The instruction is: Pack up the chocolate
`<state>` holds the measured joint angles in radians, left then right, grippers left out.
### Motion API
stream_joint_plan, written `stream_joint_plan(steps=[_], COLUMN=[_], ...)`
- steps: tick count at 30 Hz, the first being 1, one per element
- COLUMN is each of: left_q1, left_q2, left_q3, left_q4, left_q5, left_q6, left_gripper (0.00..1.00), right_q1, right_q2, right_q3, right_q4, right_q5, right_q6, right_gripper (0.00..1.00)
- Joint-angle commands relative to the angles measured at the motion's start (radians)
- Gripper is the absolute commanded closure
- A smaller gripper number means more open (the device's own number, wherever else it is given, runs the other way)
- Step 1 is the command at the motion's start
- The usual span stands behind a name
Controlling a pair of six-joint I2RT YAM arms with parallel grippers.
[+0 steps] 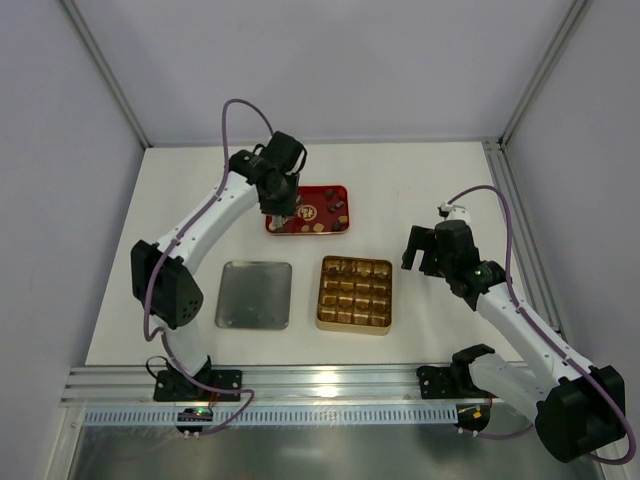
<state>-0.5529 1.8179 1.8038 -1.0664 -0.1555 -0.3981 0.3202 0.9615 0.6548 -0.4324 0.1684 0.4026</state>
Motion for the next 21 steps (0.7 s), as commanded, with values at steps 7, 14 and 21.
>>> stream_joint_plan(steps=[7,14,21], left_q1=[-0.105,-0.229,-0.355], left_q2=[-0.175,-0.278,-0.393], left_q3=[-0.080,-0.167,-0.236], left_q4=[-0.004,-0.015,-0.047], left_q5=[0.027,0.017,-0.009], left_q6=[-0.054,-0.119,-0.195], left_gripper=[0.71,0.71,0.71], right_q1=[-0.003,-0.003,-0.004], right_q2=[-0.010,0.000,0.026], right_q3=[-0.004,0.000,0.009], right_q4=[0.046,0.055,0.075], right_q5=[-0.009,-0.003,-0.001], right_q6=[0.016,0.019,0.024], right_gripper=[0.00,0.00,0.00])
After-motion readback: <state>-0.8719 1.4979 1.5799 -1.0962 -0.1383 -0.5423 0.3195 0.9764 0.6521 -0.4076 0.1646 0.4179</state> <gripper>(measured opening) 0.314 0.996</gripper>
